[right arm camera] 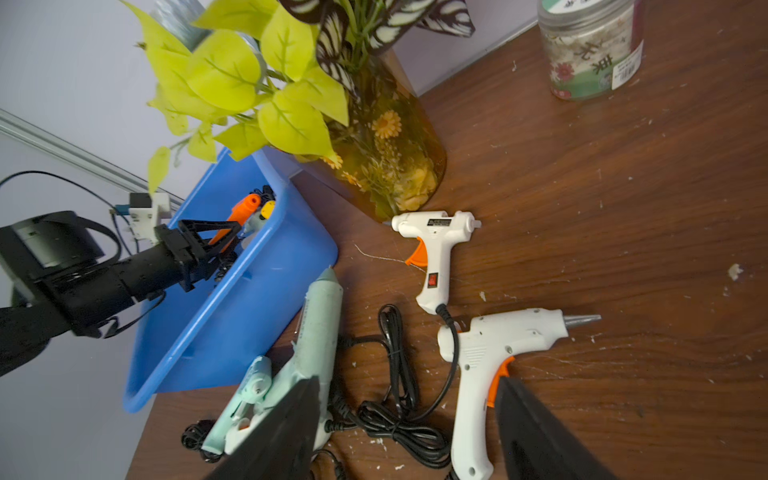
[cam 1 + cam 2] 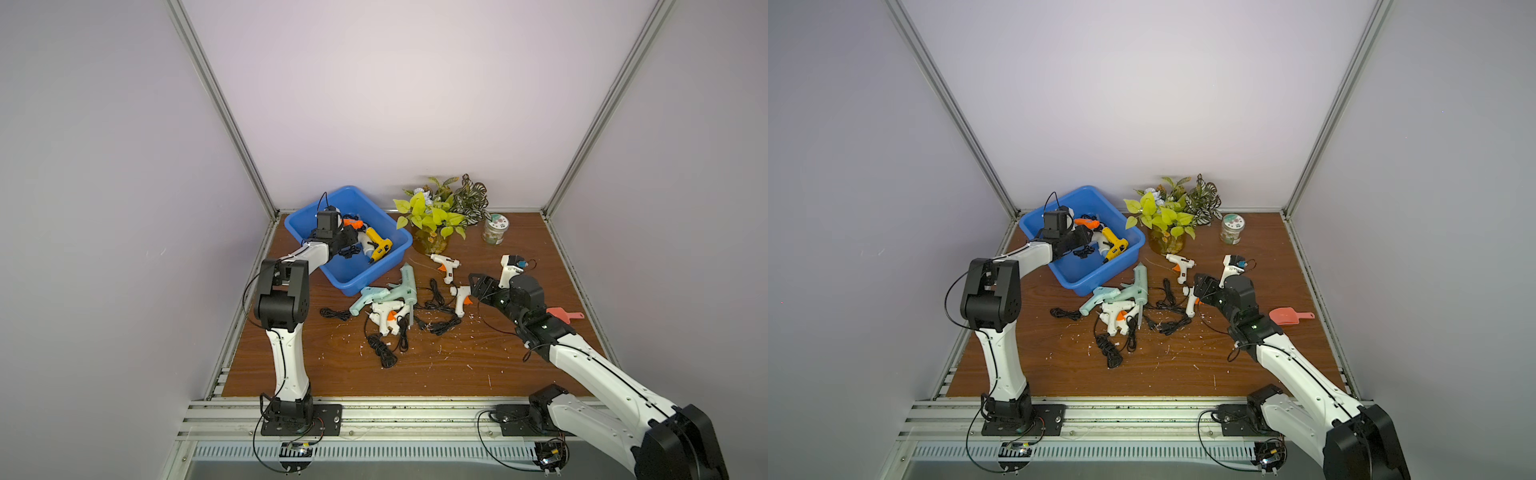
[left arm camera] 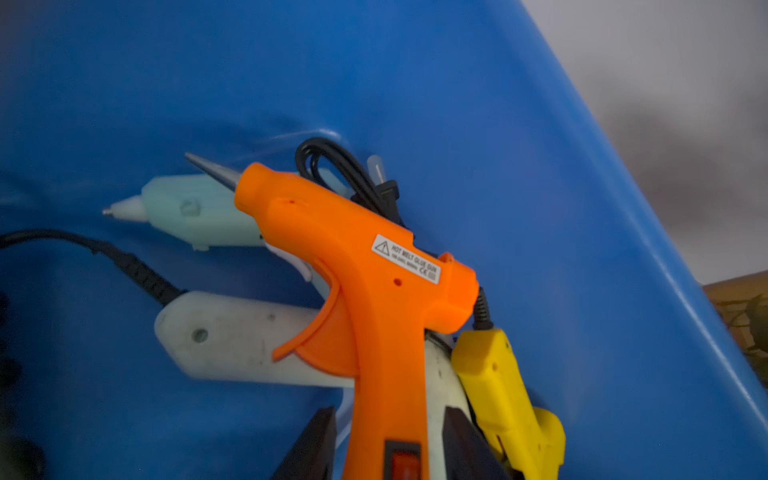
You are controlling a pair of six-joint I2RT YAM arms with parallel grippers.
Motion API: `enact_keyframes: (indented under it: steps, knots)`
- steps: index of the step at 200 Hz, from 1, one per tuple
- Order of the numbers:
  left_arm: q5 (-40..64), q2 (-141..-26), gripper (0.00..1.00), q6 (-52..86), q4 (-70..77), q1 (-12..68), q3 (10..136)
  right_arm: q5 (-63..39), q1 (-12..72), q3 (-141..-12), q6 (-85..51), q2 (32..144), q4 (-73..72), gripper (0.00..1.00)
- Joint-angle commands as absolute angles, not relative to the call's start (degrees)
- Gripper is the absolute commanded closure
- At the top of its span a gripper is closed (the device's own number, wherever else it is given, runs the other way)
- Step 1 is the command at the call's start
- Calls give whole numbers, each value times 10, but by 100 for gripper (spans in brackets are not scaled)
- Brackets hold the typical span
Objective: Put the hot melt glue gun into the storage box
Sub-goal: Place the hot melt adhesive gun in the storage box, then pick up the hot melt adhesive gun from the center of the board.
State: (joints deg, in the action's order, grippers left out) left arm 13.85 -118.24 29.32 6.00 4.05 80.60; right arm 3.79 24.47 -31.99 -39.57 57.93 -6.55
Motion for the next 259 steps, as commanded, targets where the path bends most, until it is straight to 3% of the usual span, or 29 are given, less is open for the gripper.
enact_keyframes:
  steps: [1,40,72,147,259]
  knots:
    - [117,-1138,42,296,85,29,790,43,246,-334,-382,598,-64,29]
    - [100,-1078,26,293,97,28,750,31,246,-355,-356,653,-69,33]
    - [118,-1003,0,305,132,28,681,26,247,-375,-336,699,-87,35]
    - [148,-801,0,353,239,27,465,17,251,-434,-287,821,-139,35]
    - [124,-720,0,327,256,28,399,71,278,-593,-225,1021,-45,33]
